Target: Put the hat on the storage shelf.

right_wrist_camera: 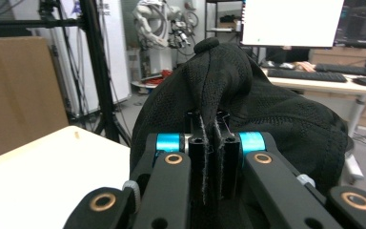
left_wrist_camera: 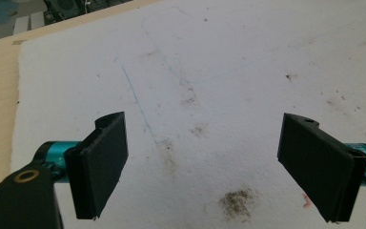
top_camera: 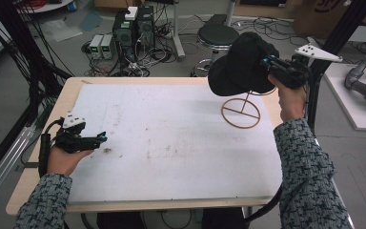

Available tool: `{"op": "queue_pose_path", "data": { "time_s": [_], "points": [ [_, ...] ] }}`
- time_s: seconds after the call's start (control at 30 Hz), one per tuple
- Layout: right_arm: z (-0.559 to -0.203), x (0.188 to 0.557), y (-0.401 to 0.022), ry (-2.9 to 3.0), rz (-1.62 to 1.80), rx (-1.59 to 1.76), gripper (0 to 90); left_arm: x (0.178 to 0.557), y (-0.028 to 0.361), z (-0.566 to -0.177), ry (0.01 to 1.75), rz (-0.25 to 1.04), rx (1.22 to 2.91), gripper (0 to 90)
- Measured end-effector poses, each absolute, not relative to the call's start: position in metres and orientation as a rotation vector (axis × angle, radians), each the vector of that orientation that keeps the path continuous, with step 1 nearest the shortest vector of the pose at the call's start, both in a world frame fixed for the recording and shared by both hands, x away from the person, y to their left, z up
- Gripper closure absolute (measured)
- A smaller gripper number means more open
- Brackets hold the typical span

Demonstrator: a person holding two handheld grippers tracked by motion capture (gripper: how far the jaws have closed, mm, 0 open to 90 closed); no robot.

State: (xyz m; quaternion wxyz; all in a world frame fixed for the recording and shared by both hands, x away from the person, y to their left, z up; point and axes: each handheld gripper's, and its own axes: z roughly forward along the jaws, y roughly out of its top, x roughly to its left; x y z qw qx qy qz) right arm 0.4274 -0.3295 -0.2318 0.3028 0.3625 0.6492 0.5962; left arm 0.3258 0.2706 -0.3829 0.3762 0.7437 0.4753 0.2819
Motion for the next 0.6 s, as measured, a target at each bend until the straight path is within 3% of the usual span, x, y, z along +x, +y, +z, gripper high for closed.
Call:
{"op": "queue_pose_path", "data": {
  "time_s": [0.6],
  "points": [
    [-0.268,0.435,-0.361,1.677,1.621,1.131,85.7,0.326,0.27,-0.384,1.221,0.715,1.905,17.7]
  ]
}}
